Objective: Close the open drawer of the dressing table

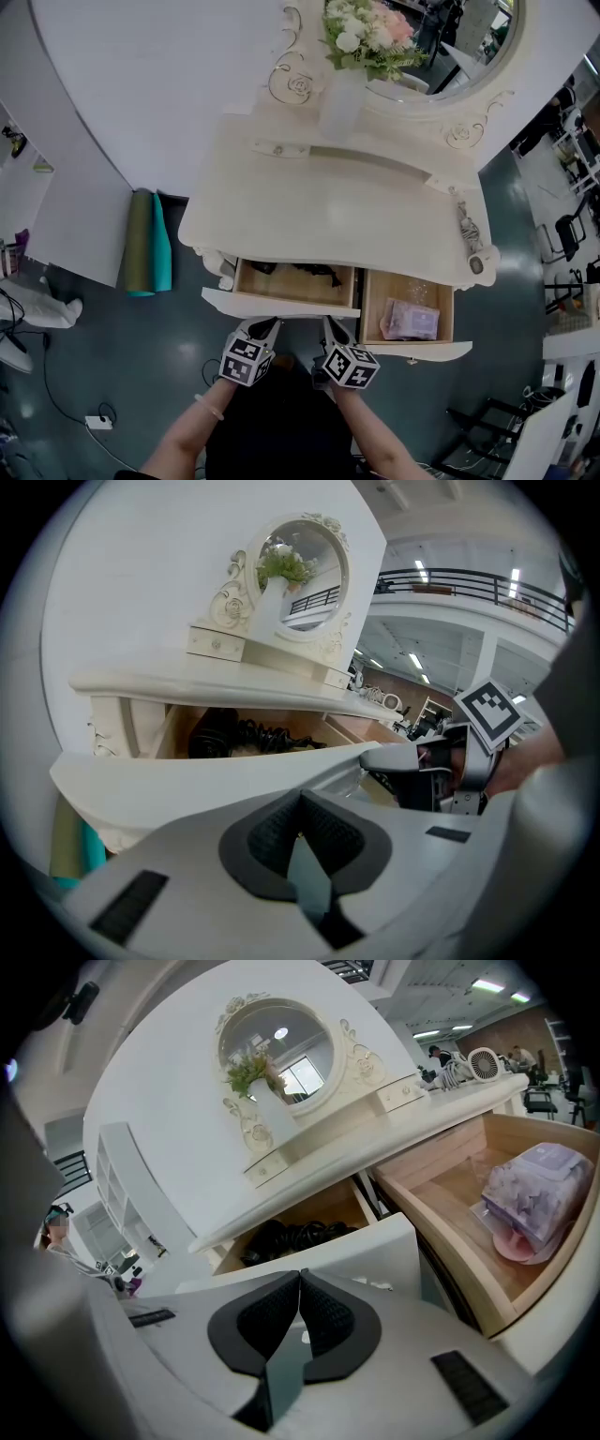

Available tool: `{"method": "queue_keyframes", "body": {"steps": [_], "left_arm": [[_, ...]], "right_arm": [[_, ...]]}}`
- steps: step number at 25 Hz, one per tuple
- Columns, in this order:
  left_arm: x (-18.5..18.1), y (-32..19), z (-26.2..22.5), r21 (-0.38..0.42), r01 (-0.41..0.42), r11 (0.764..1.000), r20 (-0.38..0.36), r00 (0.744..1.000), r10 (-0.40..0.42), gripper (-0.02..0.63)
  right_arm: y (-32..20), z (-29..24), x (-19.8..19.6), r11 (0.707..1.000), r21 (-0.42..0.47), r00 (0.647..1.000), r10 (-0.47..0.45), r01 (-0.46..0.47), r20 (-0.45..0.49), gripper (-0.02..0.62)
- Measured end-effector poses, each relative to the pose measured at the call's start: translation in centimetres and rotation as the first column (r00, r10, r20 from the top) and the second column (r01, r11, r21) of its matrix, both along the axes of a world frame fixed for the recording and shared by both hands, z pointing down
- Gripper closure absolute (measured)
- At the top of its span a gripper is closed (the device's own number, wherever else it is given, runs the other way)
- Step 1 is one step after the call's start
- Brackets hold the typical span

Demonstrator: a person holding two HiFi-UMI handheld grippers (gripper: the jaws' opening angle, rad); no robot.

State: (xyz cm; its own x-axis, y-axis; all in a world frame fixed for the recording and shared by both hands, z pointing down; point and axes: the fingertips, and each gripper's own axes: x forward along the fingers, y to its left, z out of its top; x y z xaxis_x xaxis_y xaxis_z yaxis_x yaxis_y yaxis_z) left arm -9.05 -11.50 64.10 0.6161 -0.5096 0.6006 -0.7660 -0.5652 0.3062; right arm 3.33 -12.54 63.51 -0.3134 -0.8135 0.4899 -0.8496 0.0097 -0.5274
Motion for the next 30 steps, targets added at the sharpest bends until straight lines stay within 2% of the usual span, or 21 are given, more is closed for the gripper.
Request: {"method": "queue_keyframes", "body": {"steps": [7, 15, 30], "left_arm": [[0.2, -1.0, 0.2, -0.001, 0.003, 1.000, 0.004, 1.000, -0.003, 0.588], [0.3, -2.7, 0.4, -0.005, 0.043, 0.999, -0.001, 0.999, -0.043, 0.588], [0.7, -5.7, 0.5, 0.011, 0.093, 0.996, -0.001, 0.996, -0.093, 0.588]], "right_arm": [[-1.0, 0.0, 0.1, 1.000, 0.004, 1.000, -0.004, 0.004, 0.000, 0.571], [-2.7, -0.1, 0.3, 1.000, 0.000, 1.000, -0.017, 0.017, 0.014, 0.571], [-5.7, -0.1, 0.8, 1.000, -0.015, 0.999, 0.015, -0.014, 0.051, 0.571]]}}
